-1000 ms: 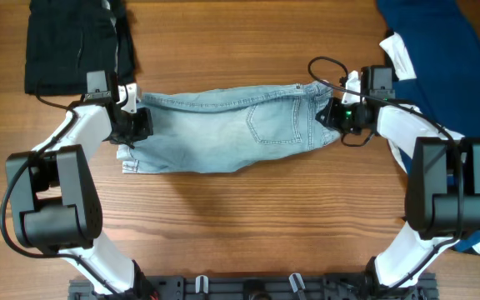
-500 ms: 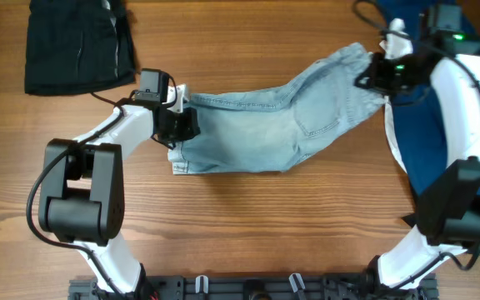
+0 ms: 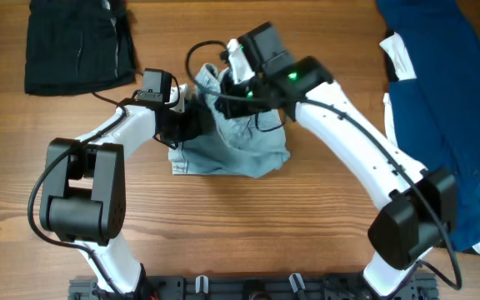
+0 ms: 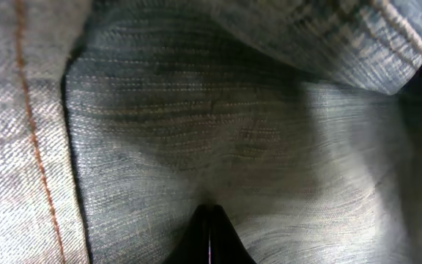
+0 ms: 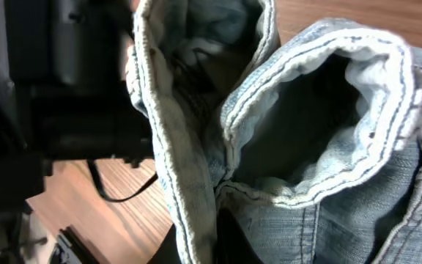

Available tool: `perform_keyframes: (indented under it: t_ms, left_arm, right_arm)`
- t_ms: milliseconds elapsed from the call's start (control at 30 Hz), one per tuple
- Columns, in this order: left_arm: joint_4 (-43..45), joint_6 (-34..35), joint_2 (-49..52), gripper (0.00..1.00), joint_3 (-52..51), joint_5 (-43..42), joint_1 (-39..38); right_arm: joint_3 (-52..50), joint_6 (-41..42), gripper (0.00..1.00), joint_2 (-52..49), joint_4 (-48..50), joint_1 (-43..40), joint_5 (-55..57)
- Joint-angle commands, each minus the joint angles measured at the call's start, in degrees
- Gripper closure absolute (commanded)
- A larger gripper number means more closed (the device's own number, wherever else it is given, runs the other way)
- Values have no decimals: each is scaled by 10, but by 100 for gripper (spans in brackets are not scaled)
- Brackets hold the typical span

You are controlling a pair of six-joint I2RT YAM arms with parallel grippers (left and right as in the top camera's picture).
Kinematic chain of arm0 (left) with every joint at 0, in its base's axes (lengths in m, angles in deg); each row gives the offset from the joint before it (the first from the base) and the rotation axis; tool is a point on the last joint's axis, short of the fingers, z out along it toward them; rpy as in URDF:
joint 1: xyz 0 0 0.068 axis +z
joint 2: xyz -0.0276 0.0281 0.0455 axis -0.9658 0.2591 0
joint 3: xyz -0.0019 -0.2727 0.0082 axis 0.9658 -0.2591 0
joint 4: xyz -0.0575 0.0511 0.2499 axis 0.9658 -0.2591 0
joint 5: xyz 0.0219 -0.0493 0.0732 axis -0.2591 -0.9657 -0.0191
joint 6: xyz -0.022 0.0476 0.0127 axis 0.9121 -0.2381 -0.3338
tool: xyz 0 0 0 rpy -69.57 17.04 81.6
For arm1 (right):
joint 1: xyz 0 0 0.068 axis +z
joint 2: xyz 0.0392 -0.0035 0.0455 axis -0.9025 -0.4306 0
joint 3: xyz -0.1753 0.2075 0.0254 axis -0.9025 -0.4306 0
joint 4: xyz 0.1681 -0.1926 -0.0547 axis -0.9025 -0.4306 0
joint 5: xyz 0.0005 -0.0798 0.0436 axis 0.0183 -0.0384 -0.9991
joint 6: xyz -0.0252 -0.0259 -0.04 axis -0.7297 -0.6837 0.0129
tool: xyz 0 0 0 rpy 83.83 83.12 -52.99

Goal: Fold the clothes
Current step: 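Fold the right half over onto the left half with the right gripper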

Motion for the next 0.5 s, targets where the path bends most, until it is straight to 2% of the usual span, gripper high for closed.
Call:
perform_keyframes:
  t_ms: [0,233,467]
  left_arm:
    - [-2,7,20,96,-13,12,-4]
    - [-19,7,14,96,-7,12,-4]
    - [-172,16,-42,96,45,18,-1]
  right_arm:
    - [10,25,96,11,7,3,2]
    - [10,36,96,10,13,3,36]
    - [10,44,96,10,37,3,39]
